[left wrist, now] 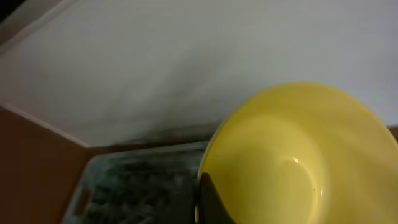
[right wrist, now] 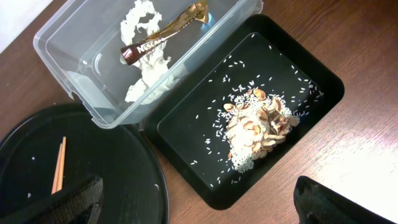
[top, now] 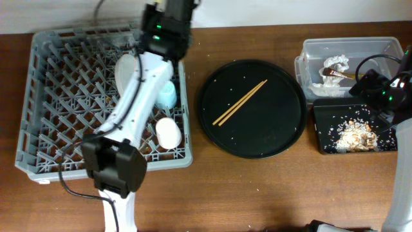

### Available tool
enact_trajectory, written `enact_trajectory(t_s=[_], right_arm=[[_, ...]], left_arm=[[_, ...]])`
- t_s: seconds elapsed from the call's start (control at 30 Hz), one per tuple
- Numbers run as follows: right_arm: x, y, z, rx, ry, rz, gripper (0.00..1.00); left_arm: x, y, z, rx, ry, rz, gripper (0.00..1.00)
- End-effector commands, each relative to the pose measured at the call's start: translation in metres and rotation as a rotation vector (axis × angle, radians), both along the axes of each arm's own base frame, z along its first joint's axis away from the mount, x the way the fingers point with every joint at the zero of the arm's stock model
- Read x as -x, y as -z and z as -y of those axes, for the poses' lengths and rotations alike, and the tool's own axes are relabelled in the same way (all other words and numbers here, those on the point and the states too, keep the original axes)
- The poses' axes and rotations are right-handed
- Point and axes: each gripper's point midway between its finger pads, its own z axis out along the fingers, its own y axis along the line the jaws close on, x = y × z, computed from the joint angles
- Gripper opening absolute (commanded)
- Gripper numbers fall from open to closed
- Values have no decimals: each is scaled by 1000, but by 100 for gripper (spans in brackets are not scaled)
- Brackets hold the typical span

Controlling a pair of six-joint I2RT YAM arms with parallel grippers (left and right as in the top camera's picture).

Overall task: Sort waste into correct bins and load items into the dishwasher rack
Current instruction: 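Place the yellow bowl in the back of the dish rack with the left gripper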

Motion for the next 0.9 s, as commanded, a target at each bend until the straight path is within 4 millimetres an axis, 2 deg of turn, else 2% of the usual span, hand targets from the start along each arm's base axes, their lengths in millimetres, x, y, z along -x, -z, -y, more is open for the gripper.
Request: enact_trajectory(t_s=[0.0, 0.13, 0.17, 0.3, 0.47, 0.63, 0.77, 0.87], right_arm=[[1, -10, 3, 16, 17, 28, 99], [1, -10, 3, 16, 17, 27, 98], [1, -10, 3, 16, 17, 28, 98], [1, -10, 3, 16, 17, 27, 98], [1, -10, 3, 16, 17, 28, 98], [1, -10, 3, 16, 17, 28, 98], [1, -10, 3, 16, 17, 28, 98], [1, -10, 3, 16, 17, 28, 98]], left_arm=[[-12, -5, -49, -52, -86, 16, 0], [-25, -6, -68, -240, -130, 9, 0], [-29, 3, -73, -324, -163, -18, 0], [-40, 51, -75, -413, -186, -113, 0], [-42, 84, -78, -463, -219, -176, 0], [-44, 117, -63, -500, -200, -225, 0], [-40, 121, -38, -512, -156, -230, 0], [-30, 132, -22, -555, -109, -300, 0]])
